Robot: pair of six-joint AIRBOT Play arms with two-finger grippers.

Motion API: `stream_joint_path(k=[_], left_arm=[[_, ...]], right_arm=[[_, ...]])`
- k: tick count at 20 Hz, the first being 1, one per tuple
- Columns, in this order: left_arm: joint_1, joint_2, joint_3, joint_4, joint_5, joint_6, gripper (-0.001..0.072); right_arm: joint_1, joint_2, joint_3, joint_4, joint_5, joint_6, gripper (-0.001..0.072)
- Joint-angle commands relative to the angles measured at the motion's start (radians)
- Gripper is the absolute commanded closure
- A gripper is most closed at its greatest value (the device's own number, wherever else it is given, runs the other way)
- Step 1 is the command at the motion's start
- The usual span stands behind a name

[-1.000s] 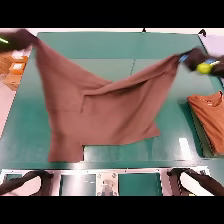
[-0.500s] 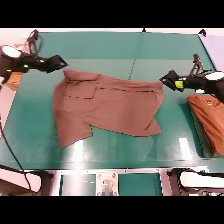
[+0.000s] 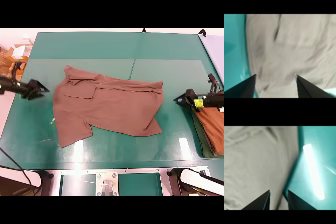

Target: Fold the shirts.

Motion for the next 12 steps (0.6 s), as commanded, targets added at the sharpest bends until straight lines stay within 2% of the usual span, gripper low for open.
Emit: stream_joint_path(k=[1, 5, 9, 10, 11, 12], left_arm=[[0.023, -0.003, -0.154, 0.006, 0.089, 0.027, 0.0144], [0.008, -0.016, -0.212, -0.043, 0.128, 0.052, 0.0144], [-0.05, -0.063, -0.239, -0.087, 0.116, 0.065, 0.0144], [-0.055, -0.065, -0.239, -0.125, 0.112, 0.09, 0.0177], [-0.054, -0.065, -0.235, -0.174, 0.111, 0.121, 0.0293], [-0.054, -0.065, -0.227, -0.185, 0.111, 0.134, 0.0303]], right_arm=[[-0.076, 0.129, -0.145, -0.039, 0.026, 0.028, 0.0463], [-0.081, 0.225, -0.235, -0.031, 0.022, 0.039, 0.0461], [-0.081, 0.229, -0.249, -0.027, 0.024, 0.04, 0.0454], [-0.081, 0.229, -0.249, -0.028, 0.025, 0.043, 0.044], [-0.082, 0.229, -0.25, -0.028, 0.029, 0.043, 0.044], [-0.082, 0.229, -0.253, -0.028, 0.035, 0.044, 0.0439]])
